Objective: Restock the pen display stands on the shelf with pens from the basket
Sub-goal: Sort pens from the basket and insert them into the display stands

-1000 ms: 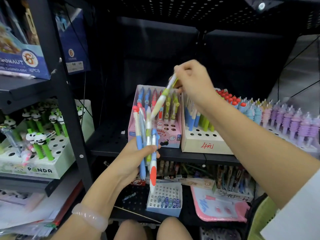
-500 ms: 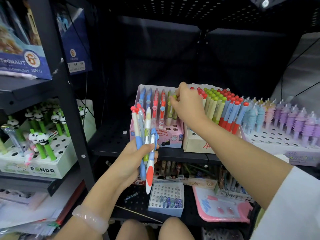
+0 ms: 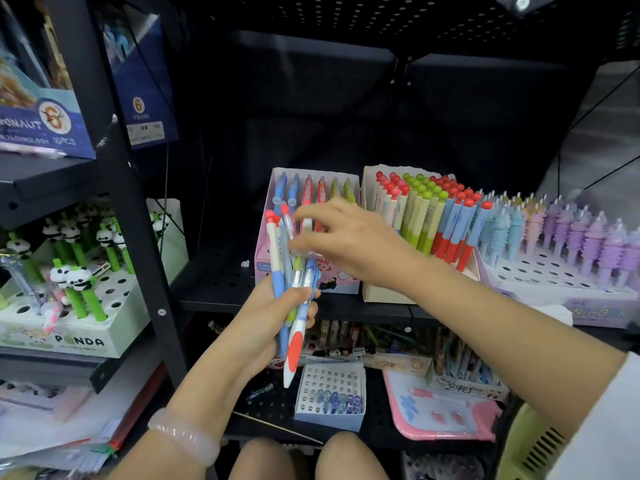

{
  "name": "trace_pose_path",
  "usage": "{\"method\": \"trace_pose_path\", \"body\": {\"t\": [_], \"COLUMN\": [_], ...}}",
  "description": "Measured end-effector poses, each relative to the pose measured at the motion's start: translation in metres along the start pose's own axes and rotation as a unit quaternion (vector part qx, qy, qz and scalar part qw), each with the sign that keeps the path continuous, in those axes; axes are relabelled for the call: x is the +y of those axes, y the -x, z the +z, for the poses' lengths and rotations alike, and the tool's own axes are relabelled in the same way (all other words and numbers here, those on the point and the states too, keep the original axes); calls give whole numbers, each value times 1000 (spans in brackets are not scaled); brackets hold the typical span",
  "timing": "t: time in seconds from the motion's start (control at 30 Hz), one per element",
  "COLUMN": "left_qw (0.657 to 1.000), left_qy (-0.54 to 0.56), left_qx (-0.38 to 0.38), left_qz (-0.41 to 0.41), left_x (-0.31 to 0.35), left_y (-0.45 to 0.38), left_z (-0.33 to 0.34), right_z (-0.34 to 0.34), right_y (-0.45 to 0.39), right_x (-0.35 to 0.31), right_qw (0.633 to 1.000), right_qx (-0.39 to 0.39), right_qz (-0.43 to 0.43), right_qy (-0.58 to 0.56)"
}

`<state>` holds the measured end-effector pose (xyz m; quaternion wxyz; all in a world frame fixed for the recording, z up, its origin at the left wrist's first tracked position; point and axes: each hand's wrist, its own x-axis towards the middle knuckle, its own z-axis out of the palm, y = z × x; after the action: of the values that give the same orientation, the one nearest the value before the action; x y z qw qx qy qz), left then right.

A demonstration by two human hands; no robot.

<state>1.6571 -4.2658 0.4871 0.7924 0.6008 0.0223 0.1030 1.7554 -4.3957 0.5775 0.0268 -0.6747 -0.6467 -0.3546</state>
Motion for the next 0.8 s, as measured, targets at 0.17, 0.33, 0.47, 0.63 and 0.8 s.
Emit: {"method": "trace_pose_path", "body": {"t": [0.17,0.33,0.47,0.63,0.8], "left_qw": [1000,1000,1000,1000,999], "left_qy": [4,12,3,19,28], "left_qx": [-5,2,-20,10,17], "left_qz": [0,-2,4,-13,-12], "left_x": [3,10,10,6,7], "left_y": [2,0,4,6,5], "left_z": [6,8,5,1,-3], "right_z": [-2,-4,-8,-4,20], "right_y": [-3,-4,-6,-9,1], "right_x": [5,9,12,18,11], "right_qw": [997,997,995,948,867], "right_qx": [-38,-47,-9,77,6], "right_qz": [-66,-23,77,295,461], "right_qy": [17,48,57,-95,-187]}}
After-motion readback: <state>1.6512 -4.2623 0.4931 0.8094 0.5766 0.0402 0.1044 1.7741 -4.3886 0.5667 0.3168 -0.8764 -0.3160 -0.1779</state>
